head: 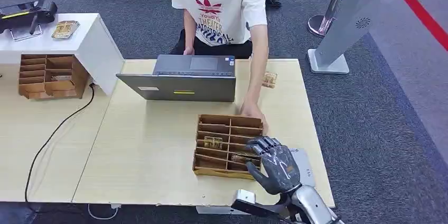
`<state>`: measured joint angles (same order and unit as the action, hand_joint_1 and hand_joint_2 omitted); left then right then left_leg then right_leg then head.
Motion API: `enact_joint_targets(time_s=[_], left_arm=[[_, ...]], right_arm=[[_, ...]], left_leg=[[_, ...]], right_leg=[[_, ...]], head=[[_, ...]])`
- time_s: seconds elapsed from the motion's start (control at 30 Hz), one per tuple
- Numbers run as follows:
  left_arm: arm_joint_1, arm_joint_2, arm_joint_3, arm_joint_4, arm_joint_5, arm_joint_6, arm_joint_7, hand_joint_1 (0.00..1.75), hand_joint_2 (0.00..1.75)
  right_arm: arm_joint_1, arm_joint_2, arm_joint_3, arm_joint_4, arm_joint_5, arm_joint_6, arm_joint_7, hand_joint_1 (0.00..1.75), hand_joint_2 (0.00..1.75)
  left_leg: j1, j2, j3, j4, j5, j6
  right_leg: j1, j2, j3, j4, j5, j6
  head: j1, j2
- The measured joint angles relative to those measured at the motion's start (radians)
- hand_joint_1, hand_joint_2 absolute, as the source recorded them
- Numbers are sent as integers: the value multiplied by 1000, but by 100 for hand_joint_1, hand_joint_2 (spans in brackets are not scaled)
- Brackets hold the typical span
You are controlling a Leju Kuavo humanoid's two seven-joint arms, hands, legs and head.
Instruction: Pass the card to the sensor for recognition and then transmit it.
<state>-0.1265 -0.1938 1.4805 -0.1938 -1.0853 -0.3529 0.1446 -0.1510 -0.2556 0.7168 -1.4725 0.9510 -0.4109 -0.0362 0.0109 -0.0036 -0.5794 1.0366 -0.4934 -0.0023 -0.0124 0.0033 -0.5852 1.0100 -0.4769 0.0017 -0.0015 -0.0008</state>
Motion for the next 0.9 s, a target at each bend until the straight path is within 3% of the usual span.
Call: enact_joint_targets(time_s=[0.33, 0.9], left_arm=[[0, 0, 0, 0, -1, 0, 3, 0, 0], [-7, 0, 0, 0, -13, -2, 13, 0, 0]], right_arm=[[-8, 0, 0, 28, 0, 4, 6, 72, 175], [-59, 27, 6, 115, -24, 35, 24, 82, 175]], left_leg=[[0, 0, 0, 0, 0, 0], [0, 0, 0, 0, 0, 0]], right_leg=[[0, 0, 0, 0, 0, 0], [0, 0, 0, 0, 0, 0]], head=[[0, 0], [0, 0]])
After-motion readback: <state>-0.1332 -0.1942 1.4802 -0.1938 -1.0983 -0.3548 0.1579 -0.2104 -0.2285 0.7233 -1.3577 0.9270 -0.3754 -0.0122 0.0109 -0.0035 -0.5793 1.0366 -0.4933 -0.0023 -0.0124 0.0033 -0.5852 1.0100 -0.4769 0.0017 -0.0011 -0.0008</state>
